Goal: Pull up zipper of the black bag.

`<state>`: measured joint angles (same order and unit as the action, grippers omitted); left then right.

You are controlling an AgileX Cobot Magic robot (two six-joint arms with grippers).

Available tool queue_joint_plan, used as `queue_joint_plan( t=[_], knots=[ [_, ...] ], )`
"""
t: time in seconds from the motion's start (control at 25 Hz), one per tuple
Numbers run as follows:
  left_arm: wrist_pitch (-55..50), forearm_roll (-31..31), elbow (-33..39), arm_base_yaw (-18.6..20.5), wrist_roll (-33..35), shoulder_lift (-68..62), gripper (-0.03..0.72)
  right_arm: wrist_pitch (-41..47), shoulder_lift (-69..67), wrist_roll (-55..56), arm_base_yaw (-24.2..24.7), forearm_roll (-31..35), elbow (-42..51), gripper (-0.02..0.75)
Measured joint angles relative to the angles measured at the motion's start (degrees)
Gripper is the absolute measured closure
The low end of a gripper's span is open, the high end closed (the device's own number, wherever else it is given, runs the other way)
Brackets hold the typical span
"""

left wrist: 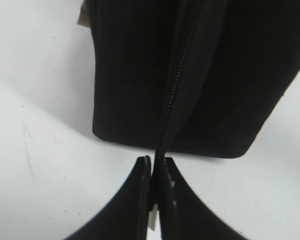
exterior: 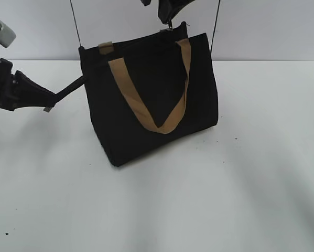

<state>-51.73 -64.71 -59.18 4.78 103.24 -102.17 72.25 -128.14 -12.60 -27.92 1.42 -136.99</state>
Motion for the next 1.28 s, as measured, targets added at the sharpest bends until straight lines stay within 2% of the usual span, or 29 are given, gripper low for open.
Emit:
queue_joint_plan(
  t=[0.24, 0.32, 0.4, 0.48, 0.56, 0.64, 0.8, 0.88, 0.96, 1.04, 1.16, 1.28],
  knots=[
    [0.0, -1.6, -0.1, -0.2, 0.0, 0.1, 0.666, 0.0, 0.0, 0.2, 1.8, 1.4, 0.0, 0.744],
    [0.3, -2.7, -0.1, -0.2, 0.0, 0.1, 0.666, 0.0, 0.0, -0.4, 1.9, 2.3, 0.0, 0.723],
    [1.1, -3.5, 0.0, 0.1, 0.0, 0.1, 0.666, -0.1, 0.3, -2.1, 2.5, 2.9, 0.0, 0.641],
    [1.9, -4.5, 0.2, 0.3, 0.0, 0.6, 0.648, -1.1, 1.4, -2.7, 3.4, 3.2, -0.4, 0.475],
    [2.6, -5.0, 0.1, 0.4, 0.0, 1.6, 0.586, -1.6, 2.0, -2.3, 3.8, 3.0, -0.7, 0.342],
    [3.0, -5.2, -0.6, 0.5, -0.2, 2.8, 0.485, -1.6, 2.3, -2.0, 3.9, 2.9, -0.7, 0.278],
    [2.9, -7.8, -1.7, 0.5, -4.7, 5.2, 0.212, -1.6, 3.5, -1.8, 3.8, 2.8, -0.7, 0.249],
    [3.9, -7.2, -1.9, 0.5, -9.3, 7.0, 0.146, -1.6, 5.1, -1.5, 3.8, 2.7, -0.7, 0.244],
    [6.0, -2.6, -2.9, 0.5, -15.9, 9.4, 0.127, -1.7, 6.9, -1.3, 3.8, 1.9, -0.1, 0.244],
    [8.4, 6.2, -4.7, 0.5, -27.2, 11.7, 0.128, -1.8, 9.3, -1.0, 3.8, -0.2, 2.1, 0.246],
    [10.8, 27.8, -8.3, 0.5, -47.4, 14.7, 0.141, -1.8, 12.5, 0.2, 4.0, -6.2, 8.0, 0.254],
    [11.0, 48.8, -11.8, 0.5, -68.7, 16.9, 0.163, -1.8, 16.0, 0.9, 6.2, -7.9, 14.1, 0.255]
  ],
)
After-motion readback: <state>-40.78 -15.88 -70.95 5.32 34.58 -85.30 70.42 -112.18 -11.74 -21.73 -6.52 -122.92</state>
